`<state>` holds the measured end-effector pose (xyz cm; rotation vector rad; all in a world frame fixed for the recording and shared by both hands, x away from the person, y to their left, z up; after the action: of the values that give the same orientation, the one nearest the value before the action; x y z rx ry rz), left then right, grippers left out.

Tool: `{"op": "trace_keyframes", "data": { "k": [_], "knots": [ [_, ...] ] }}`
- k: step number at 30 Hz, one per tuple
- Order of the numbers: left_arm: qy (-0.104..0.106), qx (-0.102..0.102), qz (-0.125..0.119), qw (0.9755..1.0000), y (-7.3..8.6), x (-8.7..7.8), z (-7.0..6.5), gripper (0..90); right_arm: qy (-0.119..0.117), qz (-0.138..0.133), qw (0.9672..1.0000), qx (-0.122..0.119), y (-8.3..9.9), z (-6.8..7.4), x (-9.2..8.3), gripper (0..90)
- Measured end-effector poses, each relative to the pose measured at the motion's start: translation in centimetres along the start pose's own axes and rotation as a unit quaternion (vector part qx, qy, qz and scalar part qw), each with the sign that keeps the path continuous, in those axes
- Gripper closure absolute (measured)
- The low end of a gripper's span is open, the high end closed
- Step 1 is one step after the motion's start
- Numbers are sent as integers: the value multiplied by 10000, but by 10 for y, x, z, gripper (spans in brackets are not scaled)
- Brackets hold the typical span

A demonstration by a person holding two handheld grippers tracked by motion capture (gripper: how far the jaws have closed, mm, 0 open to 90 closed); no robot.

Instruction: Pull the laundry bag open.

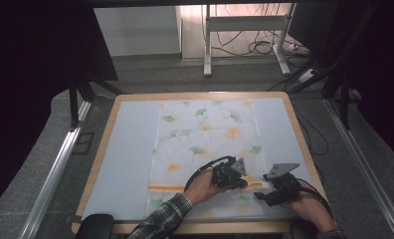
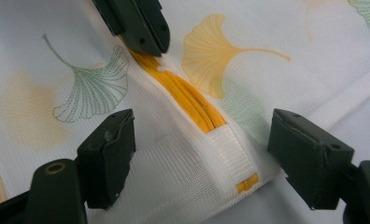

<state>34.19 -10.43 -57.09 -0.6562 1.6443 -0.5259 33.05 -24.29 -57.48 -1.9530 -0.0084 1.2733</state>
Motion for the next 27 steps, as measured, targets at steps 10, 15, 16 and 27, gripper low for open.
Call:
{"op": "trace_keyframes", "data": {
  "k": [10,15,16,27],
  "knots": [
    [52,-55,-8,10000,5,-6,-2,900,-10,-84,10000,29,1,0,0,233],
    [46,-107,-17,9999,10,-10,-4,900,-10,-95,9999,36,1,0,0,233],
    [64,-151,-41,9999,13,-13,-4,900,-9,-98,9999,36,1,0,0,233],
    [77,-250,-51,9996,20,-19,-7,900,-5,-123,9999,44,1,0,0,233]
  ]
}}
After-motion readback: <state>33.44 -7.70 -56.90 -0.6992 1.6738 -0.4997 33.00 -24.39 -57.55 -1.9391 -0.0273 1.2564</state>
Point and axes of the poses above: each handheld gripper's, and its own axes: x roughly forward along the jaws, y roughly out of its underside, z roughly to its left, the point moved 7 cm from there along x, roughly forward along the jaws, and after that the axes turned 11 degrees about y, right-handed, at the moved point
